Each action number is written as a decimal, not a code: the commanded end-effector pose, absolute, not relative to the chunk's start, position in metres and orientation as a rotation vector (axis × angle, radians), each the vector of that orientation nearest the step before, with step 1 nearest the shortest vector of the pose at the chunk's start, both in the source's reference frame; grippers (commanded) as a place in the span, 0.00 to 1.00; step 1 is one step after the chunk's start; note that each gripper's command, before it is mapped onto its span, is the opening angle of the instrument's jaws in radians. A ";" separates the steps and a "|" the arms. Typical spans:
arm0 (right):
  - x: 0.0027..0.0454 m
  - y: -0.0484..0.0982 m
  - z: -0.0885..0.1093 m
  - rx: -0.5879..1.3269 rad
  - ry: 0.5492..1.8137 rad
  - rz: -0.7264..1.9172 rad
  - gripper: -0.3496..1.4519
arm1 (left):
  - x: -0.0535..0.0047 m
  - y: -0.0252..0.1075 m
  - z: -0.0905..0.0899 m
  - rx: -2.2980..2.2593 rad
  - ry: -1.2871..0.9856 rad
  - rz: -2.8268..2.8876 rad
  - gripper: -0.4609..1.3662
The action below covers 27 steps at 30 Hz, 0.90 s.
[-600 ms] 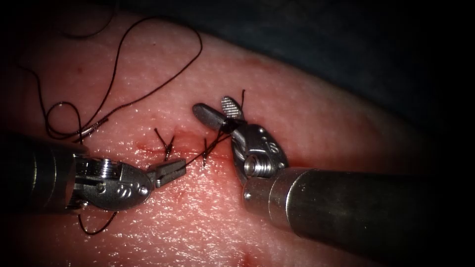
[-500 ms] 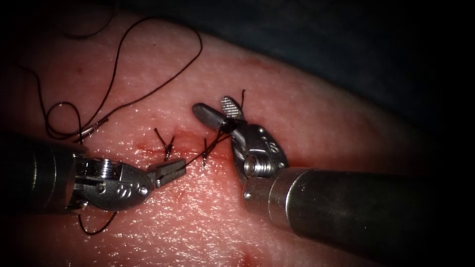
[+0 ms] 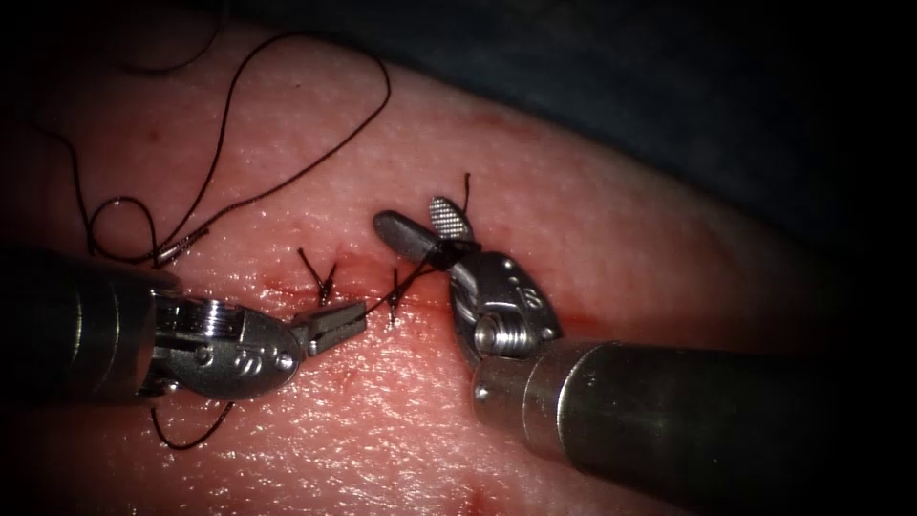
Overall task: Wound Closure
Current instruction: Grasp suture tail using right end-effector
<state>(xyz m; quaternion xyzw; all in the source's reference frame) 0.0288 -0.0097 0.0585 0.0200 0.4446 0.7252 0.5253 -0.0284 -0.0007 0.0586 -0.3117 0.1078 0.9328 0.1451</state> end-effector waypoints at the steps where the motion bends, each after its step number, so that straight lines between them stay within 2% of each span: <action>1: 0.0288 -0.010 0.058 0.042 1.062 1.732 0.74 | -0.0283 -0.001 0.059 -0.902 0.298 2.691 0.06; 27: 0.0250 -0.009 0.059 -0.206 0.970 1.839 0.72 | -0.0311 0.000 0.059 -0.915 0.310 2.729 0.06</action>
